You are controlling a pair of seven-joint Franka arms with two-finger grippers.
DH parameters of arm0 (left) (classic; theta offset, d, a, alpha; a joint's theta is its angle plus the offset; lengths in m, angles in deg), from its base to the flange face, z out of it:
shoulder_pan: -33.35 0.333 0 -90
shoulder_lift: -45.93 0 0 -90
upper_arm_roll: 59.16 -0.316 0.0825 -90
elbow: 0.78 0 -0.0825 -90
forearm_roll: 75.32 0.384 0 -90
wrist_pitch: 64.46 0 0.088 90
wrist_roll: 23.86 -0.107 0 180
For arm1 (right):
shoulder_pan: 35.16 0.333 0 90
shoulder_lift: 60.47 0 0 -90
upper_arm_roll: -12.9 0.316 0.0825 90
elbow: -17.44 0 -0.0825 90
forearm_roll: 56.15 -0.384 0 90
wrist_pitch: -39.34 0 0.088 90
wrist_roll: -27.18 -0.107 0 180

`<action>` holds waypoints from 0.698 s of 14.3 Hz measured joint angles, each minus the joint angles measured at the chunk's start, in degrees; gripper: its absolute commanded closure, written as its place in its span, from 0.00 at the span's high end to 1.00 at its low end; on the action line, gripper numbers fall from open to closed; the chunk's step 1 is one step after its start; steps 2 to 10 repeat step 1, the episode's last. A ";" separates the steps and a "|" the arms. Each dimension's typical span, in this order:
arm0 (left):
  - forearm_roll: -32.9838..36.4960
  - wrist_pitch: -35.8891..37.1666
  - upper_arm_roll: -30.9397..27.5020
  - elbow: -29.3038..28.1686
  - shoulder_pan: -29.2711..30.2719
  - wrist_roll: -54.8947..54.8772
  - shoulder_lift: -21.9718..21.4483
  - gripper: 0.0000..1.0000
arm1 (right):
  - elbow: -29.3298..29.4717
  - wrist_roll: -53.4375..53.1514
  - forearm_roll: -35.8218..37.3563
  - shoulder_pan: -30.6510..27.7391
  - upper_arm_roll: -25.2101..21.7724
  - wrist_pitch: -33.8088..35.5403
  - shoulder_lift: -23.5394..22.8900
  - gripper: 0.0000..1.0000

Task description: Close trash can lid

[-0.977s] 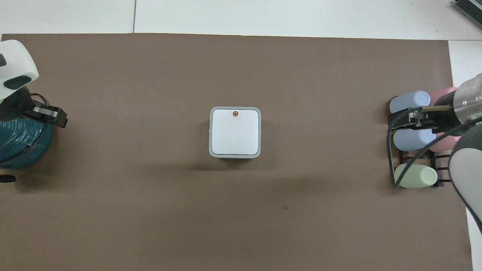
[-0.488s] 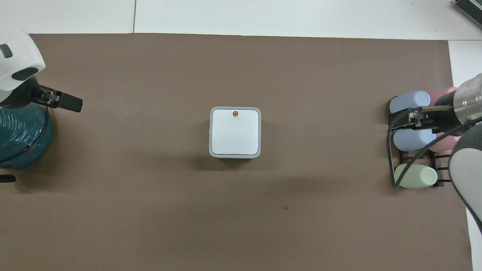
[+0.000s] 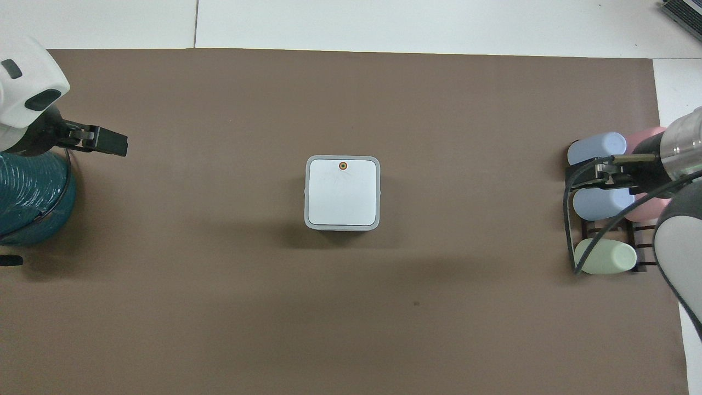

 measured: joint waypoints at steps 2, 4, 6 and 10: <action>-0.17 -0.20 0.01 0.00 0.00 0.41 0.00 1.00 | 0.00 0.00 0.00 0.00 0.00 0.00 0.00 1.00; -0.17 -0.20 0.01 0.00 0.00 0.41 0.00 1.00 | 0.00 0.00 0.00 0.00 0.00 0.00 0.00 1.00; -0.17 -0.20 0.01 0.00 0.00 0.41 0.00 1.00 | 0.00 0.00 0.00 0.00 0.00 0.00 0.00 1.00; -0.17 -0.20 0.01 0.00 0.00 0.41 0.00 1.00 | 0.00 0.00 0.00 0.00 0.00 0.00 0.00 1.00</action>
